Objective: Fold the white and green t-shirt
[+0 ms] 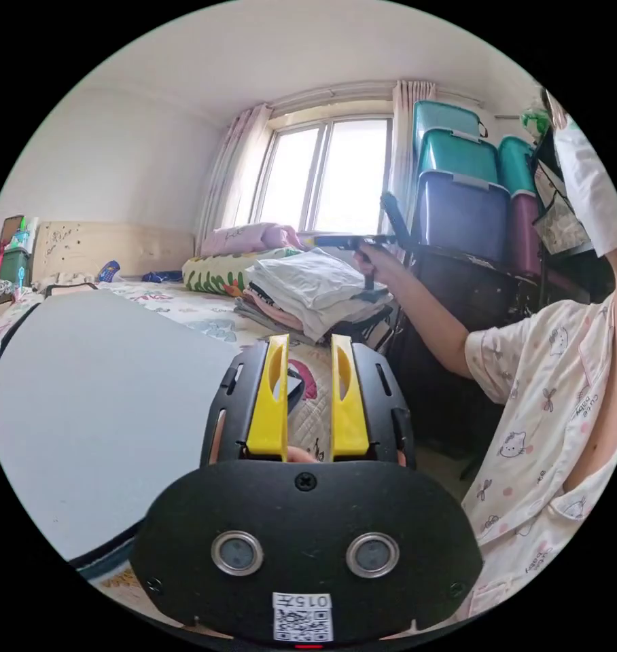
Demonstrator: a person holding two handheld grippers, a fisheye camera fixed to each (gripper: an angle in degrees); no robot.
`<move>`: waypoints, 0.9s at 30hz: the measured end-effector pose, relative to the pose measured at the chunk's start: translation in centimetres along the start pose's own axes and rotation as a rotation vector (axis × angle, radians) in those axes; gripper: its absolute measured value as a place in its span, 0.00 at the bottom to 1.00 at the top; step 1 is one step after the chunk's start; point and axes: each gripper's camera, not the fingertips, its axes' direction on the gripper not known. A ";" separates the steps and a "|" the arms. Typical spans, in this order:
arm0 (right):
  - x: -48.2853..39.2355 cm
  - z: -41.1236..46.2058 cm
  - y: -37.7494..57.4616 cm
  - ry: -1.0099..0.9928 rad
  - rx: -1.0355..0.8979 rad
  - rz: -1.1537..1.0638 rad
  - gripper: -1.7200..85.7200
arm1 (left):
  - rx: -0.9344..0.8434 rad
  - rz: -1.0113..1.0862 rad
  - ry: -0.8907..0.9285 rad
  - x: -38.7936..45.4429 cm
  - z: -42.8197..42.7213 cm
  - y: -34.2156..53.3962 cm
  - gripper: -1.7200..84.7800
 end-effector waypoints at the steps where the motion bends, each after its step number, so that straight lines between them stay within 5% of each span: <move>1: -1.5 2.3 -3.2 0.029 -0.055 -0.019 0.12 | -0.017 -0.010 -0.007 -0.4 0.4 -0.3 0.13; 10: -8.0 22.3 -15.8 0.201 -0.438 -0.023 0.16 | -0.107 0.009 0.055 -1.6 3.2 -6.0 0.13; 15: -8.5 26.1 -16.6 0.190 -0.572 0.041 0.14 | -0.121 0.016 0.146 -1.7 5.5 -8.7 0.14; 20: -9.6 21.2 -16.5 0.131 -0.461 0.070 0.09 | -0.135 -0.044 0.239 -2.7 6.9 -9.7 0.14; 27: -8.1 3.1 -11.9 -0.121 -0.023 0.222 0.09 | -0.082 0.006 0.174 -3.5 4.4 -11.8 0.14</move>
